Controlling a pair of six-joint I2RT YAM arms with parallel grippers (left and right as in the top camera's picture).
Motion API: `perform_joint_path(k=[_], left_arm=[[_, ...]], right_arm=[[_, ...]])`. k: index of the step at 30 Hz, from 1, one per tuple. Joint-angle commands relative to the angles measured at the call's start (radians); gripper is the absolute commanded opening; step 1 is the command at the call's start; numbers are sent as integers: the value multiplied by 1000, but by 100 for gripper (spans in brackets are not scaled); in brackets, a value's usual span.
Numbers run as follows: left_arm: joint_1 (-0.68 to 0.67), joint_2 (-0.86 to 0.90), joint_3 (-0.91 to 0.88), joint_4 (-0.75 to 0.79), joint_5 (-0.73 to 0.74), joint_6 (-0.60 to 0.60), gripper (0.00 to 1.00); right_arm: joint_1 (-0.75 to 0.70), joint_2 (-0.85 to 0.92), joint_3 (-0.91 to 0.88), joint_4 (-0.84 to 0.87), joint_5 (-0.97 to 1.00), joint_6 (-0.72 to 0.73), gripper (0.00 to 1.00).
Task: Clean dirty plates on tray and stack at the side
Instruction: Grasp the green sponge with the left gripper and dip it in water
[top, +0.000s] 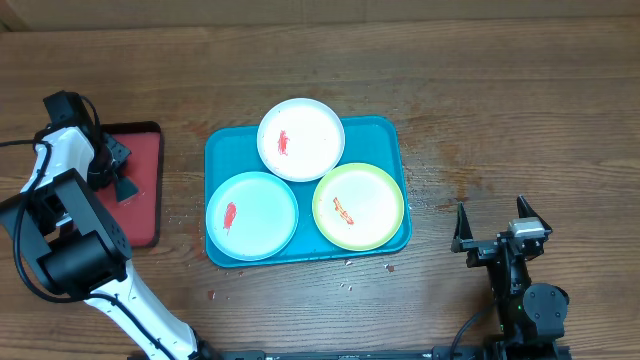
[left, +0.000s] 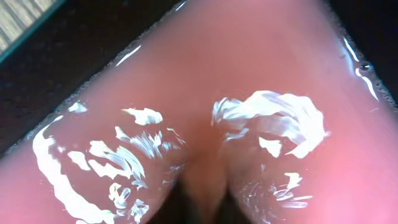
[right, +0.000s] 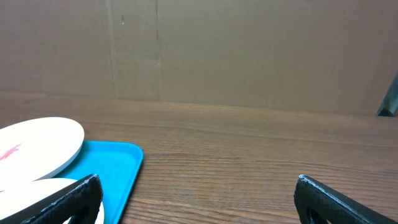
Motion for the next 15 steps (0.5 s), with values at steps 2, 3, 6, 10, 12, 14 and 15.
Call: perform_joint_path(k=[2,3,6,10,12,14,15], left_arm=[[0,55,-7,-50,-7,-2,18],[0,55,-7,-68,-7,-2,47],[0,55,-7,-130,10,-2,100],[0,55,-7,-223,107,0,100],[0,55,-7,-263,145,3,100],[0,55,-7,-290,157,2,98],[0,55,-7,-298,157,3,92]], right_arm=[[-2,-9,-10,6,6,0,100],[-2,-9,-10,6,7,0,100],[-2,-9,-10,6,6,0,100],[-2,-9,-10,6,6,0,100],[-2,-9,-10,6,7,0,100],[-2,-9,-10,6,7,0,100],[-2,-9,-10,6,6,0,100]])
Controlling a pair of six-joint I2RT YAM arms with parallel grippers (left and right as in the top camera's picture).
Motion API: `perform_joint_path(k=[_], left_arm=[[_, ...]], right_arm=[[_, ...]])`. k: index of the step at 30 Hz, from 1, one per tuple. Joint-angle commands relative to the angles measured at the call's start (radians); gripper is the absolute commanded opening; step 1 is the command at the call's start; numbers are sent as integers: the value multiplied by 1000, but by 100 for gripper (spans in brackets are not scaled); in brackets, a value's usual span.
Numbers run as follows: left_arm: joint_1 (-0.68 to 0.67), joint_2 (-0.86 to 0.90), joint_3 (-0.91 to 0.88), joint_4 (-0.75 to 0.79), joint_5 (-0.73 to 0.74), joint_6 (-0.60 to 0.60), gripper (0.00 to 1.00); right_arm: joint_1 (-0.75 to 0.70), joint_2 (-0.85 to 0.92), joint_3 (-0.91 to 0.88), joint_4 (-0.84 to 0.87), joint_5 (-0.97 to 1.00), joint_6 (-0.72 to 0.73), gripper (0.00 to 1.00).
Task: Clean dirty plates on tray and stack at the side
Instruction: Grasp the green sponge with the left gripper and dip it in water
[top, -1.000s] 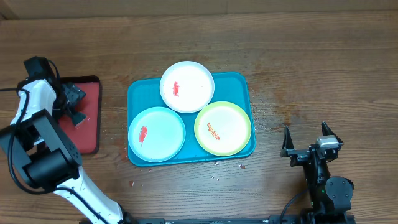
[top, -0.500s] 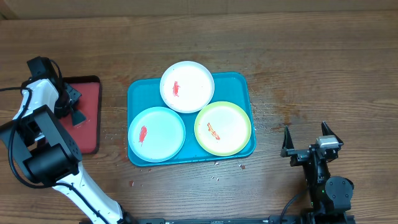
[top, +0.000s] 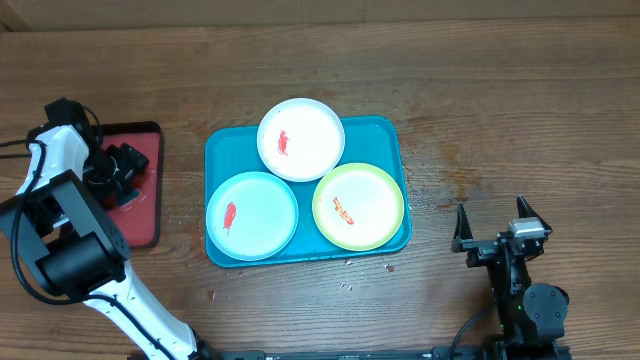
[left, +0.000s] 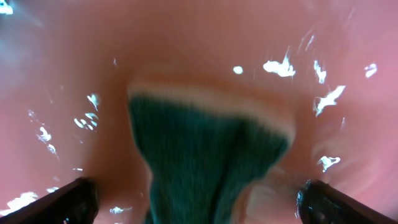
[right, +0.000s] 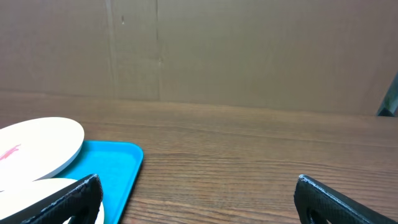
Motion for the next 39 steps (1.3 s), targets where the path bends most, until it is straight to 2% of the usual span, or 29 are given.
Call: perform_joint_path(k=[1,2,3,5,7,8,9,10,12,13,19,20,24,26,28,29,30,34,39], left_arm=[[-7,54,-35,-39,44,6,82],[-7,54,-35,-41,44,8,66],[-7,54,-35,-41,44,10,45],[-6,54,-35,-40,43,13,16],[-6,54,-35,-38,42,13,6],[-6,54,-35,-37,40,13,5],[-6,54,-35,-37,40,13,7],[-6,54,-35,-37,40,13,28],[-6,54,-35,-39,40,15,94],[-6,54,-35,-40,44,25,100],[-7,54,-35,-92,53,48,100],[-7,54,-35,-95,53,48,89],[-6,54,-35,-93,52,47,22],[-6,54,-35,-85,48,47,4],[-6,54,-35,-73,35,47,4],[-6,54,-35,-66,31,48,6],[-6,54,-35,-53,25,47,22],[-6,54,-35,9,-10,47,100],[-6,54,-35,129,-99,48,100]], right_arm=[[-2,-9,-10,6,6,-1,100],[-2,-9,-10,6,6,-1,100],[-2,-9,-10,6,6,-1,100],[-2,-9,-10,6,6,-1,100],[-2,-9,-10,6,6,-1,100],[-2,-9,-10,6,6,-1,100],[-2,-9,-10,6,6,-1,100],[-2,-9,-10,6,6,-1,100],[-2,-9,-10,6,6,-1,100],[-2,-9,-10,6,6,-1,100],[-2,-9,-10,6,6,-1,100],[-2,-9,-10,6,6,-1,100],[-2,-9,-10,6,6,-1,100],[-2,-9,-10,6,6,-1,100],[-2,-9,-10,6,6,-1,100],[-2,-9,-10,6,6,-1,100],[-2,-9,-10,6,6,-1,100],[-2,-9,-10,6,6,-1,100],[-2,-9,-10,6,6,-1,100]])
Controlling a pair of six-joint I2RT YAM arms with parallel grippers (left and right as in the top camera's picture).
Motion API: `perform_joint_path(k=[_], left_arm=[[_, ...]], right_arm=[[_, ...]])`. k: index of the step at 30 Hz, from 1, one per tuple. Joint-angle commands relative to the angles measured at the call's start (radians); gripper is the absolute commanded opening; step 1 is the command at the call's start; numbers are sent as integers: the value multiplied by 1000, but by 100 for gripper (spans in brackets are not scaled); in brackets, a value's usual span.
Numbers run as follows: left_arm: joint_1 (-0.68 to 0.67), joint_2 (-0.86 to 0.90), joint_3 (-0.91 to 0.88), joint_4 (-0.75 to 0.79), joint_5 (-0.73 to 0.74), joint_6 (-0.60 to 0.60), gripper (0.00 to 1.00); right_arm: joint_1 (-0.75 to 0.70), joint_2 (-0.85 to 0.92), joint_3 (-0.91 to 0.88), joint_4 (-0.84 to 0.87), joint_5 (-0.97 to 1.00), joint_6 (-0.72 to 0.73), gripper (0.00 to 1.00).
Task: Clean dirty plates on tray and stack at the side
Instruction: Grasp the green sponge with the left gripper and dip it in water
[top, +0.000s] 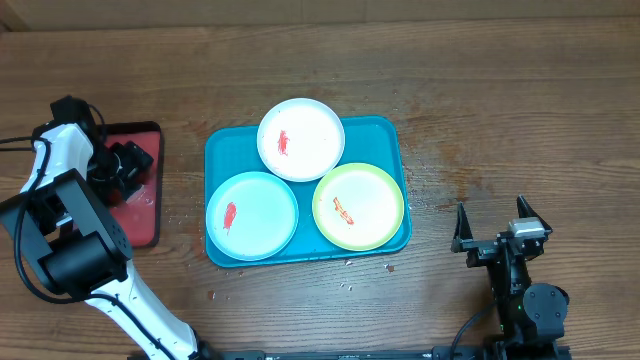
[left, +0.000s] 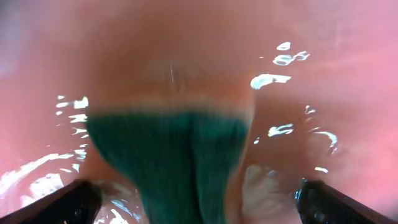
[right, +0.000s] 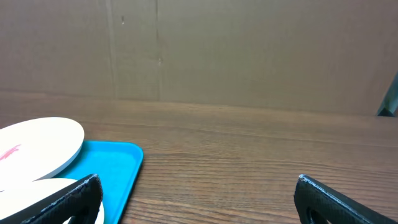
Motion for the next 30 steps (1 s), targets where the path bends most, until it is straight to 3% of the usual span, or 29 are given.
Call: perform_joint_path(k=[1,6,7,10,11,14,15,16,17,18,24,26,29,30], left_arm=[[6,55,-32,62,-74,10,100],[6,55,-32,120,-77,9,100],[6,55,-32,129,-79,10,86],[6,55,-32,136,-78,9,16],[6,55,-32,134,-78,9,4],[6,55,-32,114,-76,9,4],[6,55,-32,102,-72,9,10],[6,55,-32,87,-60,9,33],[6,55,-32,69,-47,9,77],[6,55,-32,48,-32,9,100],[6,55,-32,-89,60,10,96],[6,55,-32,-108,72,10,74],[6,55,-32,-109,64,9,18],[6,55,-32,-106,63,9,4]], right_arm=[[-2,-9,-10,6,6,-1,100],[-2,-9,-10,6,6,-1,100],[-2,-9,-10,6,6,-1,100],[-2,-9,-10,6,6,-1,100],[-2,-9,-10,6,7,-1,100],[-2,-9,-10,6,7,-1,100],[-2,-9,-10,6,6,-1,100],[-2,-9,-10,6,6,-1,100],[-2,-9,-10,6,6,-1,100],[-2,-9,-10,6,6,-1,100],[-2,-9,-10,6,7,-1,100],[-2,-9,-10,6,6,-1,100],[-2,-9,-10,6,7,-1,100],[-2,-9,-10,6,6,-1,100]])
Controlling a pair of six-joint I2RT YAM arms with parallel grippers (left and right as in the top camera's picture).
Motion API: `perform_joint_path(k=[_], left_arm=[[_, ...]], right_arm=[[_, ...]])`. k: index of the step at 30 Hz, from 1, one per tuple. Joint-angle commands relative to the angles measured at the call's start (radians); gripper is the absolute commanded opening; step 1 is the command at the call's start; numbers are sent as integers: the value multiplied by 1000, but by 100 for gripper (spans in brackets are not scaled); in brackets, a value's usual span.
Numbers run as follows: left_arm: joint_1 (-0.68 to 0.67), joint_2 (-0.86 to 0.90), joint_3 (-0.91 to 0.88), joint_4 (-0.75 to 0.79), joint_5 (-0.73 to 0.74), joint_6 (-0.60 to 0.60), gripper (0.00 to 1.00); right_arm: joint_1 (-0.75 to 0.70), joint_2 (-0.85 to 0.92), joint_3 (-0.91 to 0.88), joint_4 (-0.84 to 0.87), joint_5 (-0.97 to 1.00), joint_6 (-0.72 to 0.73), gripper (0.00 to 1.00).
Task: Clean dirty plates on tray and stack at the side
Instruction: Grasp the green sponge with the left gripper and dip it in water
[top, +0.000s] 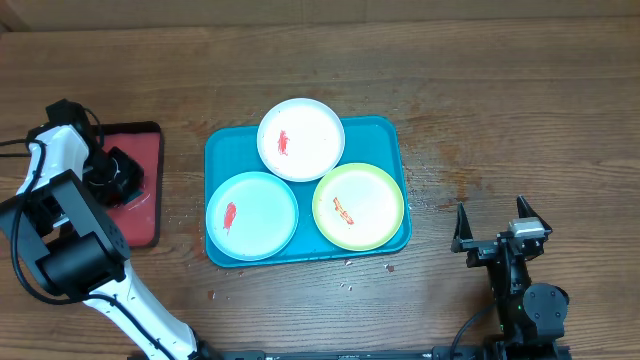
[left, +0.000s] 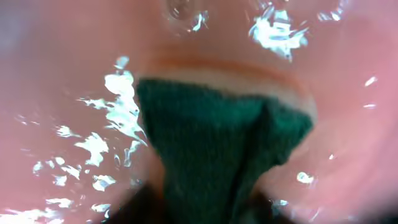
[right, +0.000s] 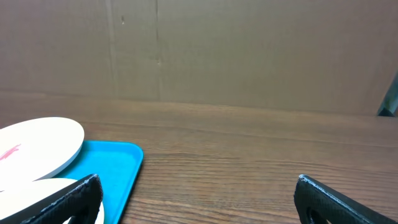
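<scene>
Three dirty plates sit on the blue tray (top: 392, 132): a white plate (top: 310, 150) at the back, a light blue plate (top: 262, 205) at front left and a green plate (top: 372, 198) at front right, each with a red or orange smear. My left gripper (top: 110, 172) is down in the wet red tray (top: 140, 215) at the far left. In the left wrist view my left gripper (left: 205, 208) is shut on the green sponge (left: 217, 143), dark fingers pressed to both its sides. My right gripper (right: 199, 199) stands open, holding nothing, at the table's front right (top: 492, 228).
The red tray's bottom (left: 348, 74) is wet and glistening with foam. A brown cardboard wall (right: 249, 50) rises behind the table. Small crumbs (top: 350, 285) lie on the wood in front of the blue tray.
My left fingers stood wide apart at the edges of the wrist view with the sponge between them; now they are closed in against the sponge. The plates and the right arm are unchanged.
At first my left wrist view showed only the wet, foamy red tray. Then the green sponge lay between my open left fingers and stayed so. Now those fingers are shut on it. The right gripper stayed open and still.
</scene>
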Motion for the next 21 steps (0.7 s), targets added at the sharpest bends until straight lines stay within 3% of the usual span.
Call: perform_joint_path(k=[1,7,21], left_arm=[[-6,50,-35,-3,16,9,4],[-6,48,27,-46,-15,8,4],[-12,32,435,-422,-8,9,4]], right_arm=[[-2,-9,-10,6,6,-1,100],[-2,-9,-10,6,6,-1,100],[-2,-9,-10,6,6,-1,100]])
